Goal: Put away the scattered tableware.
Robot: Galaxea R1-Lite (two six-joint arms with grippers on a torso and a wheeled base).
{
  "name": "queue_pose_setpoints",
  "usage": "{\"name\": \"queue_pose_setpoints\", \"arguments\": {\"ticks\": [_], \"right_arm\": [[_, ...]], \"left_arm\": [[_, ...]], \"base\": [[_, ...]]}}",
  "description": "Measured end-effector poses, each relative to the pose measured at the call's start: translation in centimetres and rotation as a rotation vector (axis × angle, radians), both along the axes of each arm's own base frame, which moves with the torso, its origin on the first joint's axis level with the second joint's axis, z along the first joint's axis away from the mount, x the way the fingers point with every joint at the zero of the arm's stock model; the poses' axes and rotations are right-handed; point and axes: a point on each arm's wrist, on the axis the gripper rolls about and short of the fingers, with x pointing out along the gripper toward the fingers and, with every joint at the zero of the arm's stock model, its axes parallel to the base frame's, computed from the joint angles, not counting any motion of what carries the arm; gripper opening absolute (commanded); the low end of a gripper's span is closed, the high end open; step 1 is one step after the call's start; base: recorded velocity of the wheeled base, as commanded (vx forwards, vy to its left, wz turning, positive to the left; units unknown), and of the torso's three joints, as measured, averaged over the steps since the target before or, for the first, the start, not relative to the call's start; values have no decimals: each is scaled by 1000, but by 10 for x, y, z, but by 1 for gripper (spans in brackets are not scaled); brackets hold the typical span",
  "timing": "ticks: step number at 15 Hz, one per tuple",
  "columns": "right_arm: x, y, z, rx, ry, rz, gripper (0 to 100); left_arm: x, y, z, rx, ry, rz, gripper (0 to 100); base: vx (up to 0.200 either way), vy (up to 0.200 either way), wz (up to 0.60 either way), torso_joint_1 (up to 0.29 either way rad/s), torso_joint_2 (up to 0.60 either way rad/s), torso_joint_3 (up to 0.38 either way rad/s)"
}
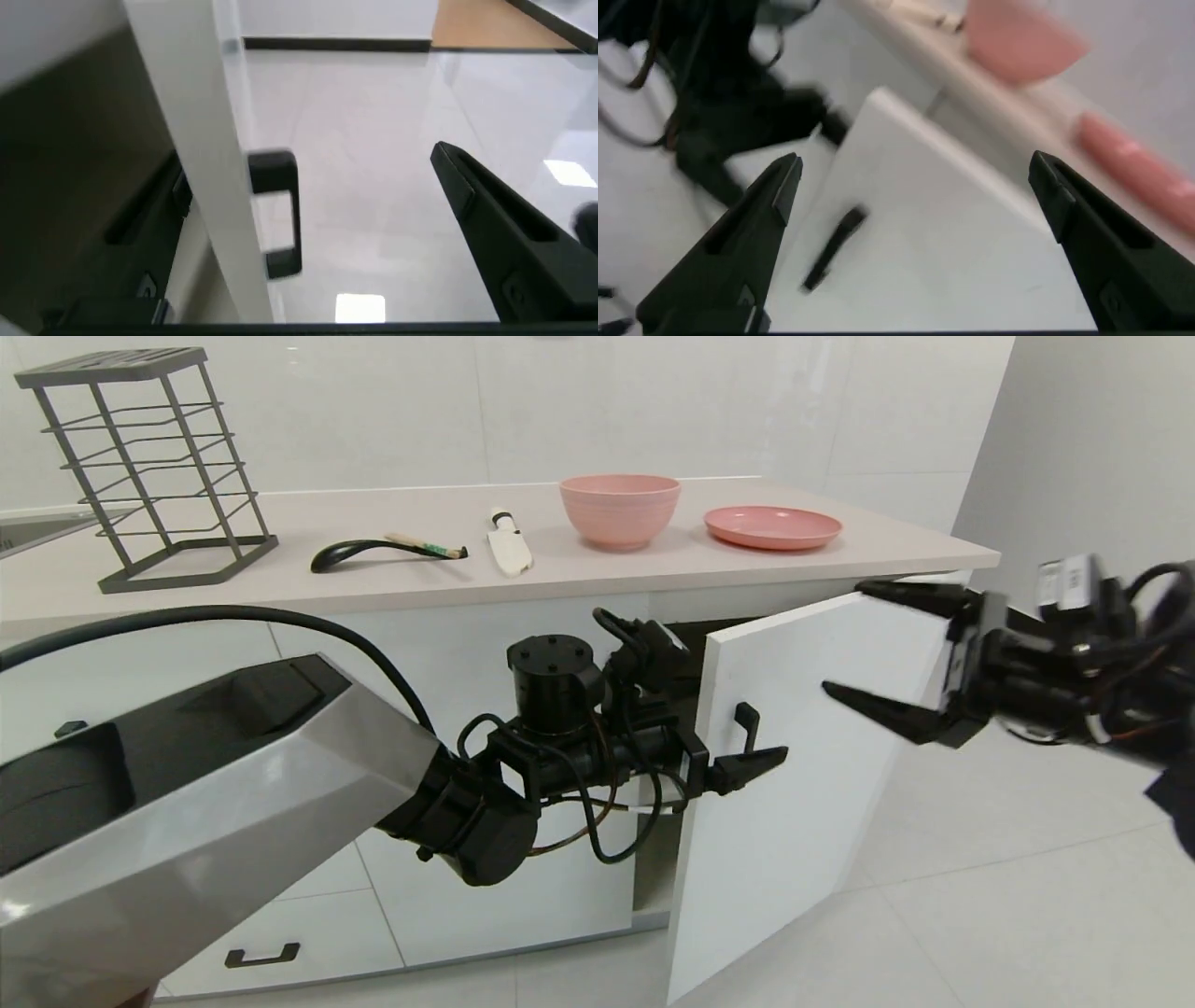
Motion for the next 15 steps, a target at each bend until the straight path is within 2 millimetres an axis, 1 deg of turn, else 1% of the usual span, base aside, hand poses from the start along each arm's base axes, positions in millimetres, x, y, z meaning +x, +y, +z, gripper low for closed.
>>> {"name": "queue_pose_setpoints", "arguments": {"ticks": [1,2,3,5,6,8,9,11,13,15], "right_arm": [[-18,-15,27,17,-103,-50,100],[-37,-30,50,27,-191,-110,100],[-63,-44,74,32,-295,-177,100],[-119,-56,109,33,-465,-281,100],[-144,-56,119,31,-517,-322,100],[-185,-52,129,28,-572,-383,100],[-199,-49,131,25,-592,-396,100],[-221,-44,133,19,-635,-402,100],[-230,-41,131,17,-650,-405,100],[-234,-40,125,17,-647,-404,100]], "left_arm": [[-9,-1,-4,17,15,-16,100],[-19,-2,-7,29,27,-32,100],[-31,-6,-7,37,33,-59,100],[-58,-24,-8,45,44,-144,100],[-70,-39,-9,35,38,-184,100],[-98,-78,-14,3,20,-291,100],[-105,-89,-17,-3,20,-318,100],[-100,-99,-22,-22,31,-310,100],[-101,-109,-29,-24,36,-310,100],[-90,-107,-35,-23,40,-265,100]], "base": [[0,0,0,0,0,0],[0,0,0,0,0,0],[0,0,0,0,0,0],[0,0,0,0,0,0],[0,0,0,0,0,0],[0,0,0,0,0,0],[0,0,0,0,0,0],[0,0,0,0,0,0],[0,0,0,0,0,0],[0,0,0,0,0,0]]}}
